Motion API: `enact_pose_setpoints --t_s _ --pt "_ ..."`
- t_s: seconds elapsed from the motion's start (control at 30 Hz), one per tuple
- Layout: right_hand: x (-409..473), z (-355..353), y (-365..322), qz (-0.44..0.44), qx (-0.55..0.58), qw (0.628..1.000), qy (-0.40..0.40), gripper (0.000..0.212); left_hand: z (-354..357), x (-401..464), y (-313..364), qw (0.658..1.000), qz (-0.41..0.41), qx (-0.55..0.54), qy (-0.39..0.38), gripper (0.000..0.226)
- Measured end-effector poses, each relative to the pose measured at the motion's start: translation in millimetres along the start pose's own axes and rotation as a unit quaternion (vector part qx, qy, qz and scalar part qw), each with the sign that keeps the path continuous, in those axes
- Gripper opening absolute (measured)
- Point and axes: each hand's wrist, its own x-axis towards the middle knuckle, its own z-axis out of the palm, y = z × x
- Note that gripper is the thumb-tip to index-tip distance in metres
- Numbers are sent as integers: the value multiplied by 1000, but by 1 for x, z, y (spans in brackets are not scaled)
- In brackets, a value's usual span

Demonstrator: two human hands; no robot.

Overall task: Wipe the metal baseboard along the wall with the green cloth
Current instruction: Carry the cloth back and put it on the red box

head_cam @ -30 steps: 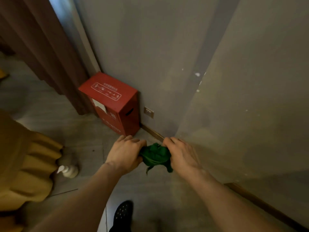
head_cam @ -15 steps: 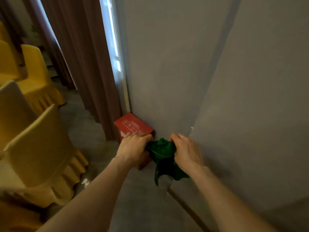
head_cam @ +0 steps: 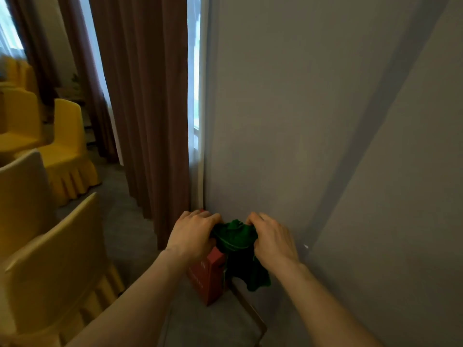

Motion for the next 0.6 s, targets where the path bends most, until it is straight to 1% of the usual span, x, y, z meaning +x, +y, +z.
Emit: enact_pose_setpoints --t_s 0.1,0.2,0.3,0.43,0.6 --pt "31 13 -18 0 2 1000 1 41 2 16 -36 1000 3 -2 16 37" --pt "58 26 -34 8 5 1000 -8 43 2 32 -70 1000 12 -15 14 37" --pt "83 44 -43 15 4 1000 -15 40 7 45 -98 1000 8 -23 11 34" --pt "112 73 -45 15 10 1000 -26 40 23 62 -129 1000 8 -29 -4 39" --pt "158 121 -28 21 15 998 -49 40 60 98 -164 999 -14 -29 -30 43"
